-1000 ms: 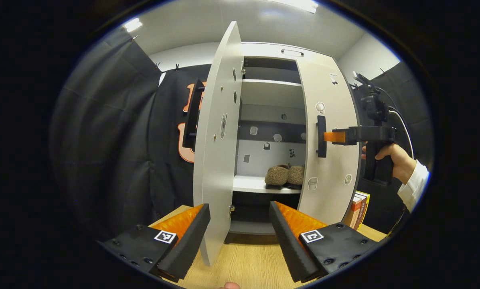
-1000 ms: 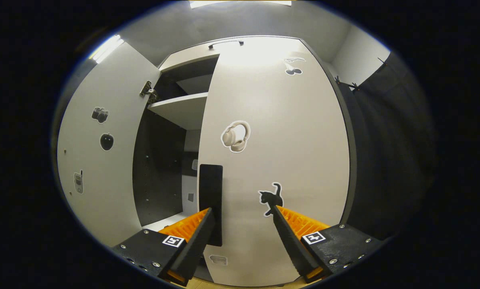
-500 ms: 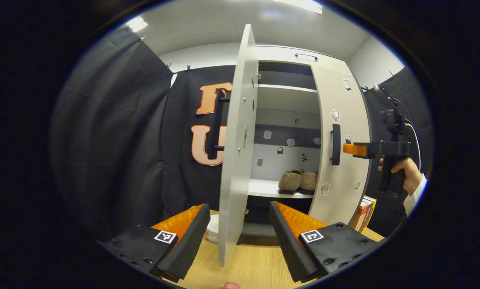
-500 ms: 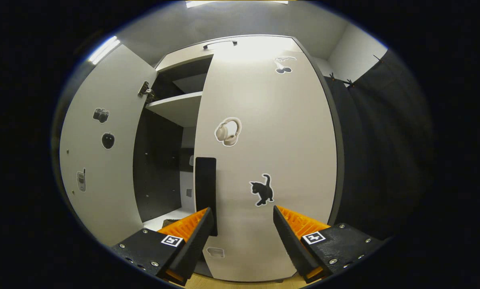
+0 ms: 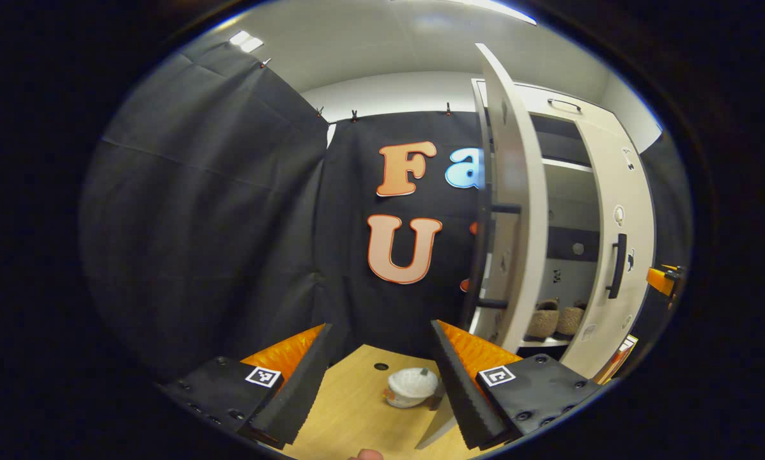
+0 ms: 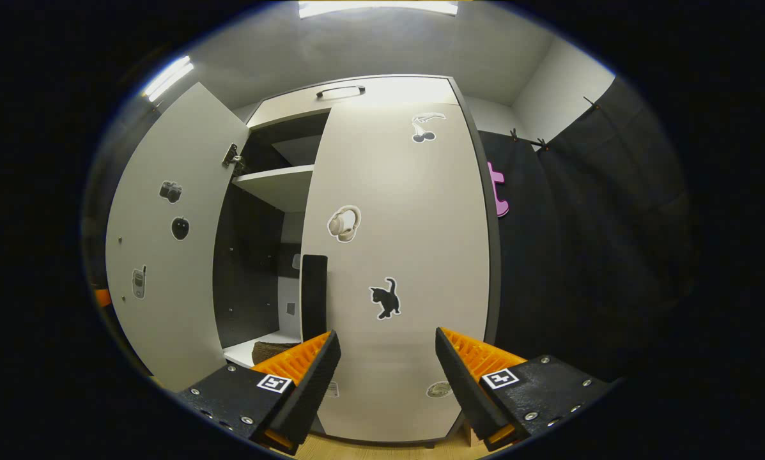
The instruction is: Grab one shoe with the right hand and put it into the shoe cabinet, grab the other shoe with the left hand and put it into the shoe cabinet; then close the right door with the right hand and the left door with the left hand.
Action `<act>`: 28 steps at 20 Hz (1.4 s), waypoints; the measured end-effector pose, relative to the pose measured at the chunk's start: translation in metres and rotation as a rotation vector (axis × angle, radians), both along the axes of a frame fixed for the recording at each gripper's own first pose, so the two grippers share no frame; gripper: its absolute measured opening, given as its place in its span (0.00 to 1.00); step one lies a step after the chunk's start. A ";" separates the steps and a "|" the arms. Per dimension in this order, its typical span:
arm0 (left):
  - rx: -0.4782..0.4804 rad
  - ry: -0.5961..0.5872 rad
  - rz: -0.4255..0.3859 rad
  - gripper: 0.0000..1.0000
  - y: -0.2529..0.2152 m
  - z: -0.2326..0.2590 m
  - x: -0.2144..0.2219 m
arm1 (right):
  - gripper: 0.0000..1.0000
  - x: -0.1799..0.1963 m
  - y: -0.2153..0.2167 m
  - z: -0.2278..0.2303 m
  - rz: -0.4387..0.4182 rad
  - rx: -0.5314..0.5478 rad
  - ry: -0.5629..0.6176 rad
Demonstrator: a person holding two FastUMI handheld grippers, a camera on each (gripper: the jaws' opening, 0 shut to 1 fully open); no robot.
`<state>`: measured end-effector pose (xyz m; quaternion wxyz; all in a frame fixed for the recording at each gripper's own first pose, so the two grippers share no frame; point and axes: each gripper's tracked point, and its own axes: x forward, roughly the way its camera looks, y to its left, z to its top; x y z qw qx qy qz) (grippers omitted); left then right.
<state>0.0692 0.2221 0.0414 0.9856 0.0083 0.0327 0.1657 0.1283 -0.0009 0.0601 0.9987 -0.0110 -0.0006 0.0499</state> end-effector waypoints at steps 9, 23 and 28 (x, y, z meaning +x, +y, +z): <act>0.053 -0.036 -0.083 0.95 -0.012 0.013 0.049 | 0.92 -0.011 -0.020 0.004 -0.032 -0.005 -0.004; 0.011 0.001 -0.259 0.99 -0.111 0.003 0.054 | 0.92 -0.014 -0.038 -0.003 -0.032 0.030 0.003; -0.043 -0.011 -0.358 0.95 -0.157 0.003 0.074 | 0.92 -0.020 -0.051 -0.004 -0.054 0.032 0.006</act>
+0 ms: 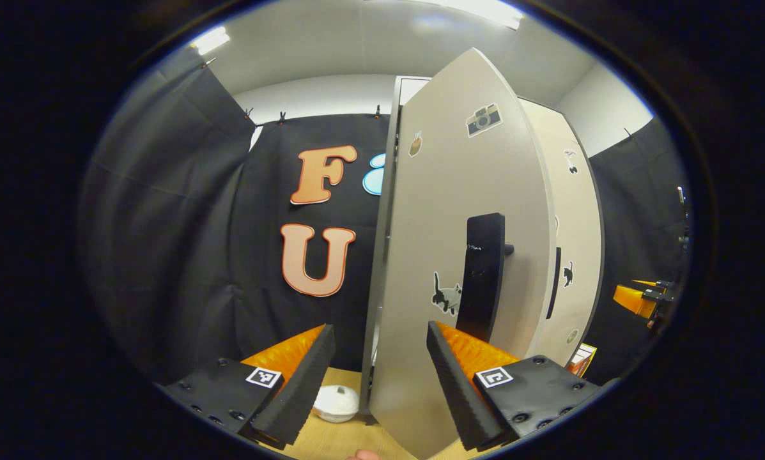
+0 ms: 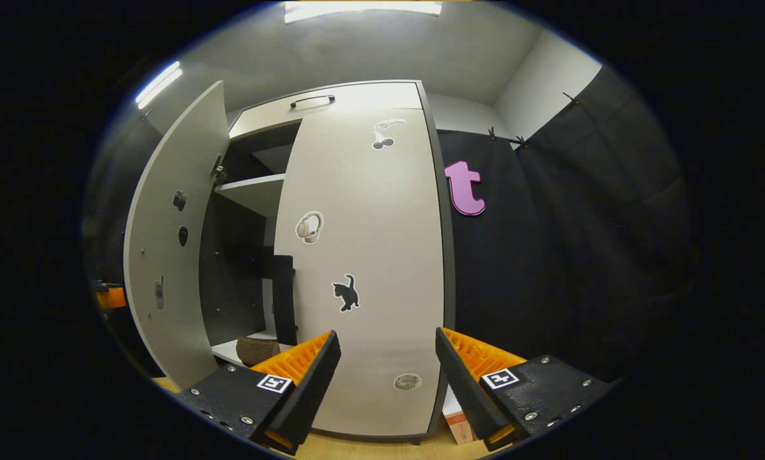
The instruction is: Grab one shoe with the right hand and put it into the shoe cabinet, grab the other shoe with the left hand and put it into the shoe cabinet; then close the right door with the right hand and the left door with the left hand.
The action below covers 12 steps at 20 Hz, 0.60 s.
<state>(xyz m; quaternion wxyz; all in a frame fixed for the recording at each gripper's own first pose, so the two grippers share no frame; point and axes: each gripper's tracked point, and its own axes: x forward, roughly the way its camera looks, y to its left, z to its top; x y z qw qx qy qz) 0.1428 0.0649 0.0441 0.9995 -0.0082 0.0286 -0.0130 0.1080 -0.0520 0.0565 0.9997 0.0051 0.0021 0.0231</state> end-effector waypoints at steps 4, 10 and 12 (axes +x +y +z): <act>-0.015 0.018 -0.052 0.96 -0.027 -0.010 0.014 | 0.92 -0.003 -0.004 0.000 -0.011 -0.009 0.002; 0.004 -0.009 -0.139 0.96 -0.062 0.000 0.019 | 0.92 -0.008 -0.011 0.002 -0.028 -0.019 -0.001; 0.006 -0.007 -0.172 0.96 -0.088 -0.004 0.026 | 0.92 -0.010 -0.015 0.003 -0.036 -0.021 -0.004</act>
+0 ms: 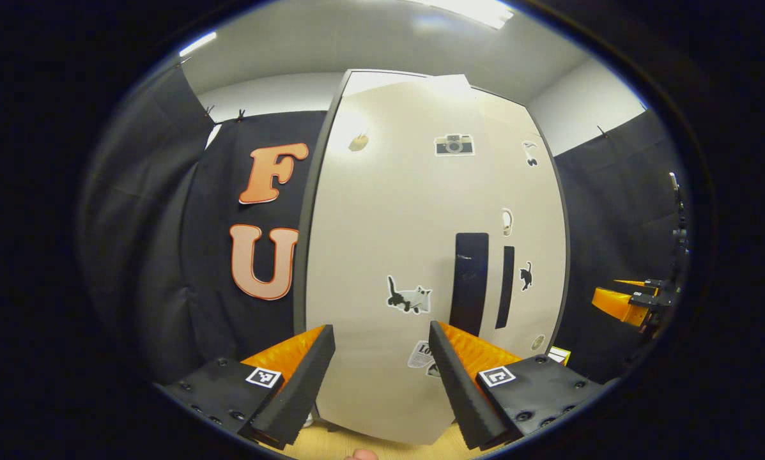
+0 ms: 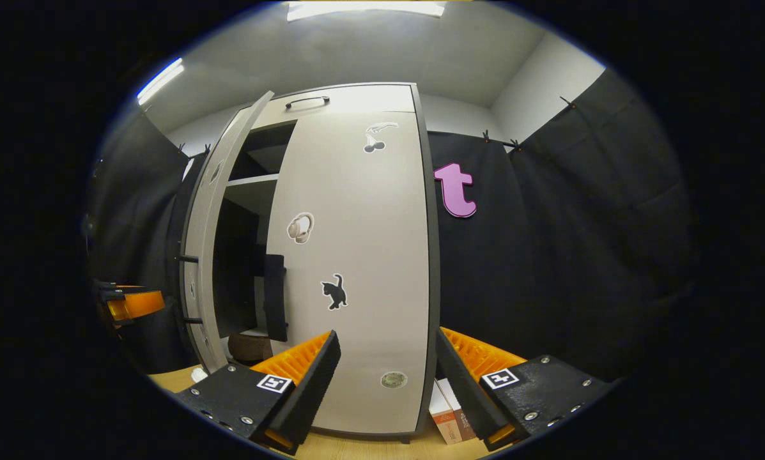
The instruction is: Grab one shoe with the right hand and put it into the shoe cabinet, grab the other shoe with the left hand and put it into the shoe cabinet; then close the right door with the right hand and the left door with the left hand.
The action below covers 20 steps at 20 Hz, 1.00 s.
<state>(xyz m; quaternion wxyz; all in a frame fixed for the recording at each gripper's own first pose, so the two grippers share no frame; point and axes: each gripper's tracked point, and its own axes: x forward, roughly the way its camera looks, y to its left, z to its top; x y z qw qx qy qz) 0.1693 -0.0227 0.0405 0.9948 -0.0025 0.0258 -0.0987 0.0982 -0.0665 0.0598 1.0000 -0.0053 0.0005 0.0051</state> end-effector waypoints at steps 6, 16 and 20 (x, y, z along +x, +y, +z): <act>-0.011 0.004 -0.023 0.96 -0.020 -0.001 0.025 | 0.92 -0.008 -0.015 0.005 -0.028 -0.006 -0.013; 0.049 -0.007 -0.014 0.96 -0.046 -0.009 0.065 | 0.92 -0.012 -0.026 0.002 -0.046 0.006 -0.012; 0.007 -0.004 -0.020 0.99 -0.049 -0.013 0.072 | 0.92 -0.016 -0.024 0.003 -0.039 0.003 -0.018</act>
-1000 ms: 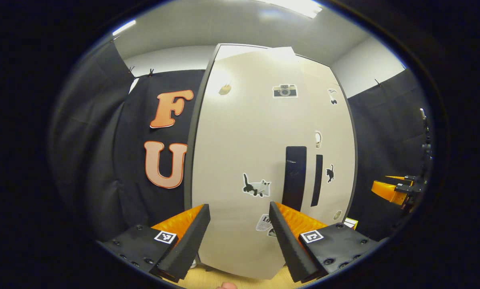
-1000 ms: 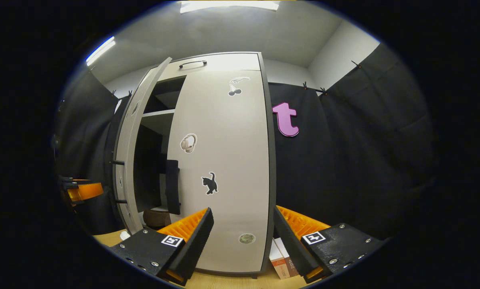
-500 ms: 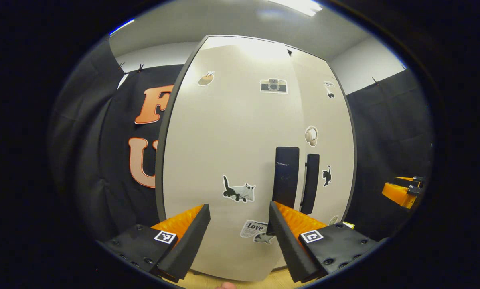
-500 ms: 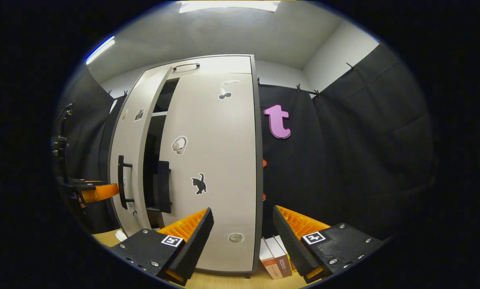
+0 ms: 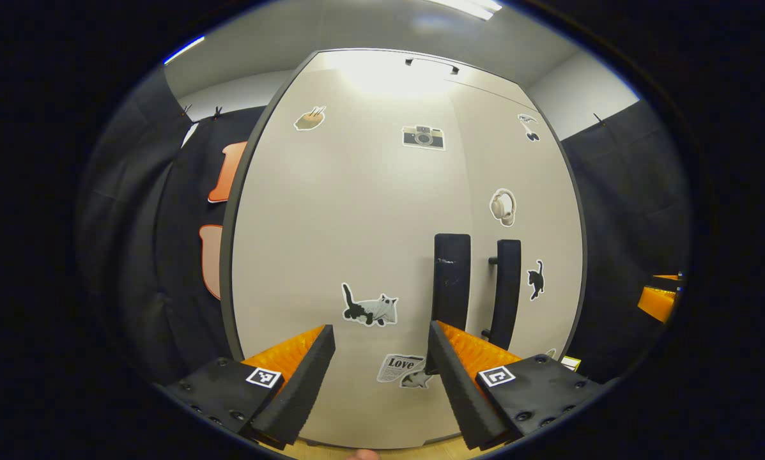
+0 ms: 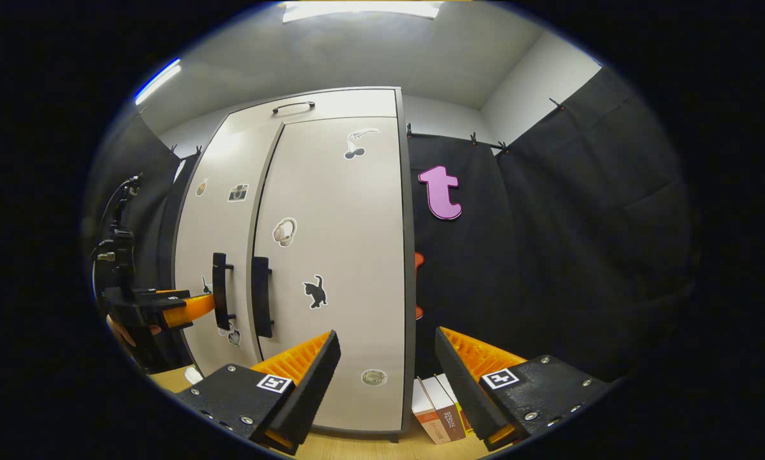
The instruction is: Grab one shoe with the right hand and put it into the shoe cabinet, grab the other shoe with the left hand and put it into the shoe cabinet; then close the right door with the right hand and the left door with the left hand.
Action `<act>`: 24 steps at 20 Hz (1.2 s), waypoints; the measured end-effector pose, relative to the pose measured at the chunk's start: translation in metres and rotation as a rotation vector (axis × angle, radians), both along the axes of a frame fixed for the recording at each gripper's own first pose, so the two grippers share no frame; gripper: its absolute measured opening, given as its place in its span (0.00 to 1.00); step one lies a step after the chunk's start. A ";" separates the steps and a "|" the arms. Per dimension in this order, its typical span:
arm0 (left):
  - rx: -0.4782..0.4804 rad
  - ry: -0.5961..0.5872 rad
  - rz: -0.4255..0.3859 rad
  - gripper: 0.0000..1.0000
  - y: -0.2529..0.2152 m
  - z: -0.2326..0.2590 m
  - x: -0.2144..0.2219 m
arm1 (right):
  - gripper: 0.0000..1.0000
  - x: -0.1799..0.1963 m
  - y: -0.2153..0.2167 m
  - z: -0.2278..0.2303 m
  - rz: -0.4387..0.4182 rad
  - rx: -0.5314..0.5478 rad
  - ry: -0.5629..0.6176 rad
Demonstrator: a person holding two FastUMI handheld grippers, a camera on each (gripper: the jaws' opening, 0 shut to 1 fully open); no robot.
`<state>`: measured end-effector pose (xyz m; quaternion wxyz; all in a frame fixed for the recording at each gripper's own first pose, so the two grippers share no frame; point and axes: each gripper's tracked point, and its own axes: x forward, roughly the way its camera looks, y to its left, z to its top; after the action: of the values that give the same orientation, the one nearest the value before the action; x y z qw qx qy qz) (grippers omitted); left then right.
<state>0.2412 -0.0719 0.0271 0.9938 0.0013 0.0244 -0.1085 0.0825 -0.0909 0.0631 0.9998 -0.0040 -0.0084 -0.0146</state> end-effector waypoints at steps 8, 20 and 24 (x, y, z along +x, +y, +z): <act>-0.035 -0.013 0.012 0.97 0.005 0.011 -0.004 | 0.92 0.001 0.012 0.002 0.033 -0.011 0.002; -0.029 -0.021 0.058 0.96 0.051 0.020 -0.092 | 0.92 -0.014 0.055 -0.003 0.106 0.007 -0.007; -0.021 -0.019 0.070 0.96 0.057 0.021 -0.102 | 0.92 -0.019 0.061 0.001 0.116 0.012 -0.013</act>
<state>0.1390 -0.0149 0.0481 0.9971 -0.0089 0.0139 -0.0739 0.0634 -0.0299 0.0642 0.9989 0.0026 -0.0152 0.0434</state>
